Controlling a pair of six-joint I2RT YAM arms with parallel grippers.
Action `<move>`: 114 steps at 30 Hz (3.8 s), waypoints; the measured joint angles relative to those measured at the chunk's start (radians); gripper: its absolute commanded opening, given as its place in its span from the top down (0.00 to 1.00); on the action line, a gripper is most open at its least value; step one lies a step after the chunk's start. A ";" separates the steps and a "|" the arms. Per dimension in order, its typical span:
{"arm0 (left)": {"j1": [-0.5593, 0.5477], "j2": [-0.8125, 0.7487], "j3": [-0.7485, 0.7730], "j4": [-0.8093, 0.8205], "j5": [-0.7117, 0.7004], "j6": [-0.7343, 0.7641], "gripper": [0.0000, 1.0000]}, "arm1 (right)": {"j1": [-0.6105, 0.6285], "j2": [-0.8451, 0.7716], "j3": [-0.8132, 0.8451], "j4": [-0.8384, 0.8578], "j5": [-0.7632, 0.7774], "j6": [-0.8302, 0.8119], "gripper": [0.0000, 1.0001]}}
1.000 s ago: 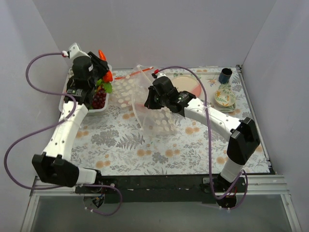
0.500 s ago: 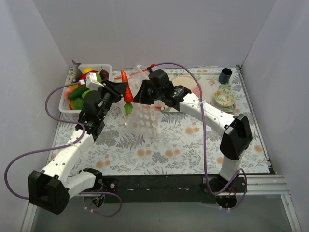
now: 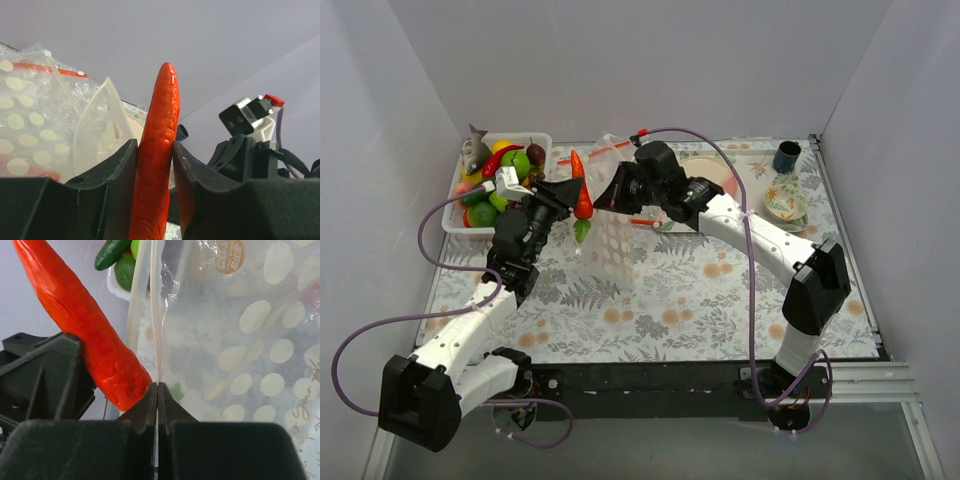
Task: Place the food in the zip-top bag and seal the zipper
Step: Place the fake vegetable in the zipper food storage bag, then pick up the fake fish from the bin.
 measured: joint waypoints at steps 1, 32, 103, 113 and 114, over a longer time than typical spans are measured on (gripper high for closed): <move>0.000 -0.007 -0.010 0.006 -0.003 0.004 0.91 | -0.002 -0.006 0.000 0.000 0.000 0.000 0.99; 0.024 0.018 0.416 -0.401 -0.156 0.176 0.11 | -0.006 -0.168 -0.079 -0.006 0.099 -0.079 0.99; 0.665 1.073 1.108 -0.678 0.042 0.307 0.80 | -0.003 -0.174 -0.208 0.058 -0.079 -0.245 0.99; 0.665 1.061 1.173 -0.678 0.051 0.307 0.83 | -0.003 -0.165 -0.201 0.032 -0.065 -0.262 0.99; 0.665 1.053 1.173 -0.682 0.056 0.306 0.83 | -0.003 -0.162 -0.199 0.032 -0.063 -0.264 0.99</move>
